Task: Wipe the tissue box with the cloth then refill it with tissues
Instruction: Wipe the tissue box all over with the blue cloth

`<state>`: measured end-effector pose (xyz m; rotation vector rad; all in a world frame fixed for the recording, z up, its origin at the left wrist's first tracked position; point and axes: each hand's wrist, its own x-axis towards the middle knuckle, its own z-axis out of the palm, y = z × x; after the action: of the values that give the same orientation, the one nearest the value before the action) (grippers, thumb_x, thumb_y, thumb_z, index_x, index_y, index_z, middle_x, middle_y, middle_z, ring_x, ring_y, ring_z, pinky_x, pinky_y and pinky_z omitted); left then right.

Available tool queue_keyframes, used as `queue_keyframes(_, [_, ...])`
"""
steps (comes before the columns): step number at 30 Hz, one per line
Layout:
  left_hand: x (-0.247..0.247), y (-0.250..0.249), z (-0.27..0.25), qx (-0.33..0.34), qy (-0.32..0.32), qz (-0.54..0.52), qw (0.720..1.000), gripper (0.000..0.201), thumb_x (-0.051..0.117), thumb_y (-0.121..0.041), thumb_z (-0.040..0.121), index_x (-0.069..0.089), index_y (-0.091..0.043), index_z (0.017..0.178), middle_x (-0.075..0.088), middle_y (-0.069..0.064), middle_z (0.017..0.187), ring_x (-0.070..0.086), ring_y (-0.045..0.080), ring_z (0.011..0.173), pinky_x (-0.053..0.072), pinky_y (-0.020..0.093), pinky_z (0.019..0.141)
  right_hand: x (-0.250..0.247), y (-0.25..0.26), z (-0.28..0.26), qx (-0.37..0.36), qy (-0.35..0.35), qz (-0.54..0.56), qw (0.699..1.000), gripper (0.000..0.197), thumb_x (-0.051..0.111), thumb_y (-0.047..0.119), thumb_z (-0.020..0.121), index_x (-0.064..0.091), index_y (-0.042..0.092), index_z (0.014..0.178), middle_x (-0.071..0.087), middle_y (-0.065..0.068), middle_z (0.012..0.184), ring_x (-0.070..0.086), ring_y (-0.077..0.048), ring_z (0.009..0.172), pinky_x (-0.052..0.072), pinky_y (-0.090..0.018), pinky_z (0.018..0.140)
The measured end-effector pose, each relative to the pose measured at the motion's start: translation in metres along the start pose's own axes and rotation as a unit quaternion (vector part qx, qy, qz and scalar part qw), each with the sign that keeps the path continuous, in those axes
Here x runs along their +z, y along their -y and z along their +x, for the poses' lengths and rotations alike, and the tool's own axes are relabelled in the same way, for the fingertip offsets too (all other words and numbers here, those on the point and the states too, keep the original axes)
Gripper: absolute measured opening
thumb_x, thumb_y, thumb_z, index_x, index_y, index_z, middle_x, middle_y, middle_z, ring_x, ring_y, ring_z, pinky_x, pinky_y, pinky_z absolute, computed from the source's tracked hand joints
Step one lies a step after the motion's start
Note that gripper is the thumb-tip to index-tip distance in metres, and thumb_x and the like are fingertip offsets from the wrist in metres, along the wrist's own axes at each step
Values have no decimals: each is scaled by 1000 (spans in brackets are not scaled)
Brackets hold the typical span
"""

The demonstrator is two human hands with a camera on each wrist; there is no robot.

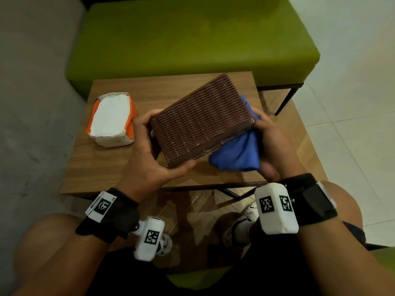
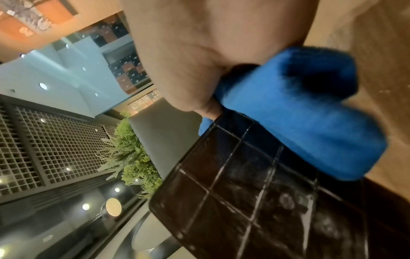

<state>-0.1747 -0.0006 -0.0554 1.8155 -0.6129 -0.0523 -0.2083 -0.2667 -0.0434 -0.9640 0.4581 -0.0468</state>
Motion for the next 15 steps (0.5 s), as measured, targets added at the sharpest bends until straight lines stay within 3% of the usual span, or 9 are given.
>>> queue_keyframes(1, [-2, 3, 1, 0, 6, 19, 1000, 111, 102, -15, 69, 28, -15, 151, 49, -24, 144, 57, 5, 135, 53, 31, 110, 0, 1, 0, -5, 11, 10, 1000, 36, 50, 4, 106, 63, 6, 140, 72, -17, 132, 71, -32, 117, 55, -46, 108])
queue_keyframes(3, [-8, 11, 5, -7, 15, 76, 997, 109, 98, -33, 70, 31, -10, 153, 48, -8, 144, 55, 10, 135, 50, 33, 112, 4, 7, -3, -33, 4, -16, 999, 38, 49, 2, 106, 62, 6, 141, 69, -18, 138, 69, -33, 120, 53, -47, 108])
queue_keyframes(5, [-9, 17, 13, -11, 19, 135, 991, 110, 90, -45, 69, 32, -5, 154, 46, 3, 144, 53, 11, 133, 48, 29, 112, 12, 7, -8, -75, 0, -75, 994, 37, 49, 2, 107, 66, 8, 139, 73, -12, 134, 70, -29, 121, 57, -43, 105])
queue_keyframes(7, [-7, 24, 21, -22, 18, 173, 984, 113, 89, -52, 68, 31, -11, 156, 46, 7, 148, 51, 17, 138, 48, 37, 114, 23, 3, -17, -133, -3, -139, 981, 36, 49, 1, 107, 70, 13, 135, 75, -5, 130, 71, -24, 121, 58, -41, 104])
queue_keyframes(9, [-5, 29, 26, -54, 16, 195, 979, 123, 92, -59, 63, 28, -16, 159, 45, 7, 154, 49, 21, 143, 45, 39, 118, 31, -2, -22, -191, -26, -174, 966, 37, 49, 0, 107, 72, 14, 132, 76, -1, 128, 71, -17, 121, 57, -39, 106])
queue_keyframes(11, [-3, 28, 28, -71, 47, 206, 975, 137, 91, -73, 59, 26, -12, 163, 45, 8, 160, 47, 25, 148, 40, 36, 123, 36, -7, -23, -222, -61, -190, 954, 37, 50, -3, 105, 72, 10, 132, 75, -2, 129, 70, -12, 122, 56, -34, 108])
queue_keyframes(13, [1, 23, 28, -49, 80, 161, 982, 138, 92, -71, 61, 23, -11, 163, 43, -4, 161, 46, 13, 151, 37, 30, 126, 38, -13, -23, -232, -75, -208, 947, 38, 50, -4, 104, 72, 9, 133, 74, 0, 131, 68, -8, 123, 54, -33, 111])
queue_keyframes(15, [1, 15, 27, -37, 90, 111, 989, 134, 98, -61, 59, 23, -18, 161, 42, -19, 157, 45, 1, 149, 40, 35, 126, 37, -19, -25, -236, -78, -213, 945, 40, 50, -5, 104, 73, 11, 132, 74, 2, 131, 68, -6, 124, 54, -32, 112])
